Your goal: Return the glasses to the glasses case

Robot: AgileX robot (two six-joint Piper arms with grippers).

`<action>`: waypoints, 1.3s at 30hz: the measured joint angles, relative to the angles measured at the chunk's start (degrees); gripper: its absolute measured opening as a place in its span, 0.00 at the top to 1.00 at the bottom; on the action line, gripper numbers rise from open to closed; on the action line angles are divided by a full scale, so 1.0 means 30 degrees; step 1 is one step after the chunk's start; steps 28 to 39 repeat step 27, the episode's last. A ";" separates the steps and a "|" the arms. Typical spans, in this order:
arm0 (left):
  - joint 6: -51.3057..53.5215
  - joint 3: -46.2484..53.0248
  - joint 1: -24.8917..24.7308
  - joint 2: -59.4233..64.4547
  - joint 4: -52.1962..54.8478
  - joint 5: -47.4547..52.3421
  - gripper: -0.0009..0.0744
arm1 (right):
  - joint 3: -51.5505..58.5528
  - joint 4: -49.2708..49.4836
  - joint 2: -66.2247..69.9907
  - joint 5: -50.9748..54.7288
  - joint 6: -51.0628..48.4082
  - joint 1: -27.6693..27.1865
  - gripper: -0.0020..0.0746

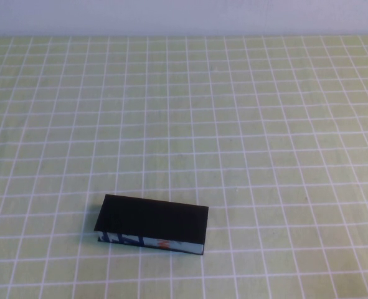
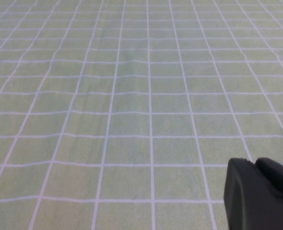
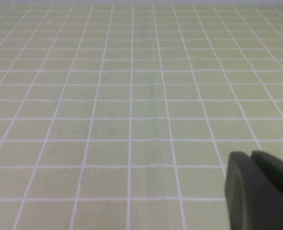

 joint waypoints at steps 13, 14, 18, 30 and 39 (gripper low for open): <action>0.0035 0.0000 -0.3037 0.0000 0.0000 0.0000 0.99 | 0.0000 0.0041 0.0000 0.0000 0.0000 0.0000 1.00; 0.0035 0.0000 -0.3034 0.0000 0.0000 0.0000 0.99 | 0.0000 0.0041 0.0000 0.0000 0.0000 0.0000 1.00; 0.0070 0.0000 -0.3034 0.0000 0.0000 0.0000 0.99 | 0.0000 0.0041 0.0000 0.0000 0.0000 0.0000 1.00; 0.0070 0.0000 -0.3034 0.0000 0.0000 0.0000 0.99 | 0.0000 0.0041 0.0000 0.0000 0.0000 0.0000 1.00; 0.0070 0.0000 -0.3034 0.0000 0.0000 0.0000 0.99 | 0.0000 0.0041 0.0000 0.0000 0.0000 0.0000 1.00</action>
